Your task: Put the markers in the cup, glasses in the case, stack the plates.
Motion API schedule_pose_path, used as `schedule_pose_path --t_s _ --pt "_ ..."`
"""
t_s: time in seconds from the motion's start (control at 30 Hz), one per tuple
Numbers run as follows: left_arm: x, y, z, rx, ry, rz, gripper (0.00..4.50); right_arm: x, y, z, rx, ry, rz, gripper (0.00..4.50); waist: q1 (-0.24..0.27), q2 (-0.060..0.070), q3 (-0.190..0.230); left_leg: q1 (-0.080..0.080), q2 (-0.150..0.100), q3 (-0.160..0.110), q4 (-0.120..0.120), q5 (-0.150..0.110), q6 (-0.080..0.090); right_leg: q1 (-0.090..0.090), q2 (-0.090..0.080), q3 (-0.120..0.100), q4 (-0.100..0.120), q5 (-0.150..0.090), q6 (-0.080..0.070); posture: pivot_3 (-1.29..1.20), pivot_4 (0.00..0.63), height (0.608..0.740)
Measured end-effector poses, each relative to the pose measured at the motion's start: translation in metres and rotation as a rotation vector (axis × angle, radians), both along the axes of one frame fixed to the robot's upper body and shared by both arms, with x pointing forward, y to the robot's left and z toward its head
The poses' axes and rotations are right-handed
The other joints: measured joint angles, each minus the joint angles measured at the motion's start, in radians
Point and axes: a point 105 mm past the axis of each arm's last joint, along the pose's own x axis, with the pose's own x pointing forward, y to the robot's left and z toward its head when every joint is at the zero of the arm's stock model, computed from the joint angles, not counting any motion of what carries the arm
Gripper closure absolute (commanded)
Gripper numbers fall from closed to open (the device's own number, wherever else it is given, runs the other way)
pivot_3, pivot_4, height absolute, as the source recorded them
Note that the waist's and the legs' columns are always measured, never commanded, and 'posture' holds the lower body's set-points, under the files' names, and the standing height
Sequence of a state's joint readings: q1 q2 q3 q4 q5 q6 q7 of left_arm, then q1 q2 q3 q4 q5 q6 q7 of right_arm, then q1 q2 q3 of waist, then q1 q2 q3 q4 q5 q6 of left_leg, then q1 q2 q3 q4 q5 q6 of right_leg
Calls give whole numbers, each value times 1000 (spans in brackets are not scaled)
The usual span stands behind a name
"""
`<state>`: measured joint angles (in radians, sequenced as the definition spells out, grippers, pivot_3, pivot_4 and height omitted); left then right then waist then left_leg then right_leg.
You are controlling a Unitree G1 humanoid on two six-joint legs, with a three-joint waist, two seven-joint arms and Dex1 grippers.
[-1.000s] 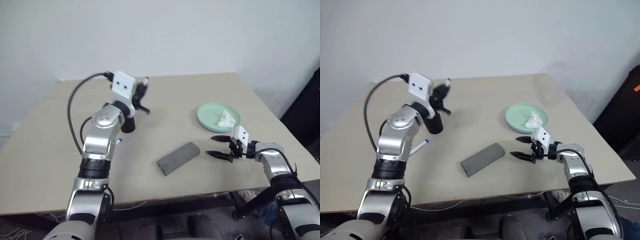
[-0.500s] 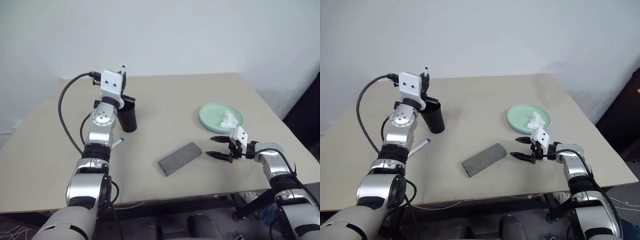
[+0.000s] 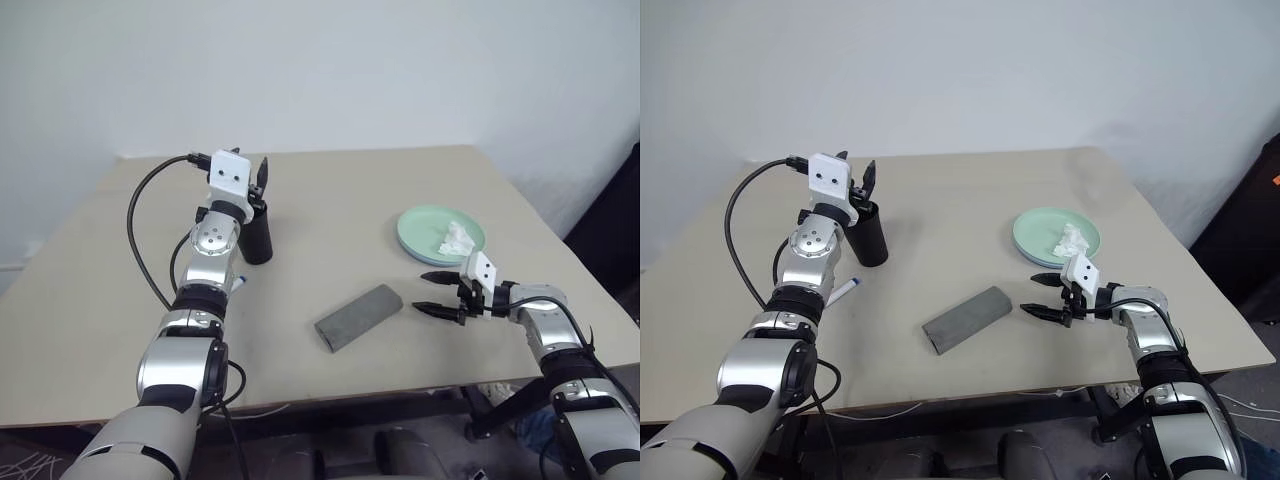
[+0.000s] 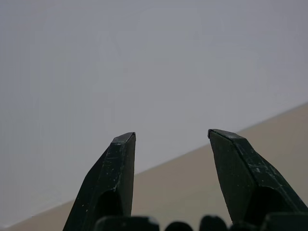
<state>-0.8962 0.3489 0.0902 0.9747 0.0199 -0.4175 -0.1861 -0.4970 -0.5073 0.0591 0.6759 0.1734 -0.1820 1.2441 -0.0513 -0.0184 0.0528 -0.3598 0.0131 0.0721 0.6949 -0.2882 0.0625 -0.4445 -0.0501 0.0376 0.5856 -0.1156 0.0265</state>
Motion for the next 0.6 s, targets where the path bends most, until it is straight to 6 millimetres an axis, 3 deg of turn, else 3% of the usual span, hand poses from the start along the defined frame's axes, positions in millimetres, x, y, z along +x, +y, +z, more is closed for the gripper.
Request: schedule_pose_path --t_s 0.23,0.43,0.6 --pt "-11 -10 27 -135 56 -280 1960 0 1 1 0 2 1 836 -4 0 0 0 0 0 0 0 0 -1 0 0 0 0 0 0 0 740" --pt "-57 -9 29 -145 228 -587 1960 0 2 3 -1 -6 7 836 -21 0 0 0 1 -1 -1 0 -1 -1 0 0 2 -1 -2 0 0 740" --pt "-91 7 20 -10 413 -665 1960 0 2 2 -1 0 5 836 -25 0 0 2 1 -1 -1 0 -1 -1 0 1 2 -2 -2 0 0 740"
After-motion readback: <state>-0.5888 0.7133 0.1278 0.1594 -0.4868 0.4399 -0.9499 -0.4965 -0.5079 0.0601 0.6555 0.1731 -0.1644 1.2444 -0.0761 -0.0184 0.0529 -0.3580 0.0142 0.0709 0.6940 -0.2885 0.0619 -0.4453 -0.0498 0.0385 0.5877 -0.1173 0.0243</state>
